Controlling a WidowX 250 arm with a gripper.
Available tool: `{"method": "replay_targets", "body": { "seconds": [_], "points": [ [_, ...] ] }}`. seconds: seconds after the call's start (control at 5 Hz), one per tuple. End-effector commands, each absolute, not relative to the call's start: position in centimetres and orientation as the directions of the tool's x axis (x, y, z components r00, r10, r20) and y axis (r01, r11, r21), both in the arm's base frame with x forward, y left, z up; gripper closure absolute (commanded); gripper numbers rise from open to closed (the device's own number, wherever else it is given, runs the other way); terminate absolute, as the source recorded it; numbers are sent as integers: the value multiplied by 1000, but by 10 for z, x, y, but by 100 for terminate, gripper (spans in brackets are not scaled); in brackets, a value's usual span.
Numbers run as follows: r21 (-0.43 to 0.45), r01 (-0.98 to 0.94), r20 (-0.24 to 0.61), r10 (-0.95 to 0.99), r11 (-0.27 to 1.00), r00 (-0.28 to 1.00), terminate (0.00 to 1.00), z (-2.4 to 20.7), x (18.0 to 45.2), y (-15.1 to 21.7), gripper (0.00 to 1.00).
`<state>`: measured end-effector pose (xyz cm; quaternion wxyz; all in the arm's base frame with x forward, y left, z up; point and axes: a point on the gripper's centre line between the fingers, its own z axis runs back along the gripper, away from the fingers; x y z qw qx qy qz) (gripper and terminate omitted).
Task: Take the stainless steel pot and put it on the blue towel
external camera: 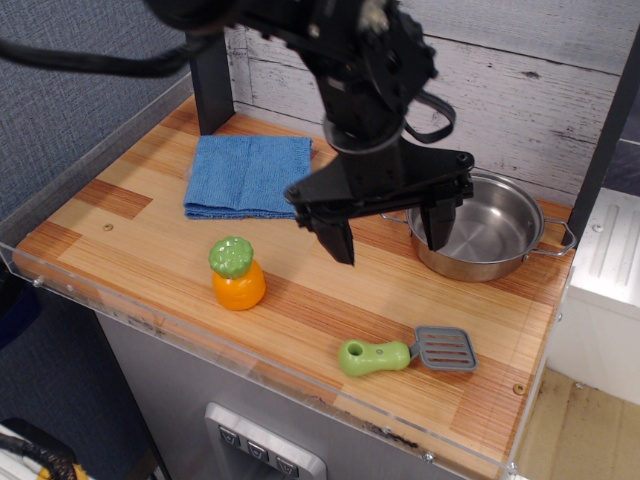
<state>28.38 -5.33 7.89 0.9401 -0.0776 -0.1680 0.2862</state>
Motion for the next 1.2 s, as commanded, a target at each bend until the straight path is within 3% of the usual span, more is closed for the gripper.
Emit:
{"method": "replay_targets", "body": {
  "seconds": [0.0,0.4,1.0],
  "points": [
    [-312,-638,277,710,704,647,0,77,320,-41,0],
    [-330,-756,226,825,566,519,0,57,340,-14,0],
    [-328,-791,204,857,516,474,0,46,360,-38,0]
  ]
}}
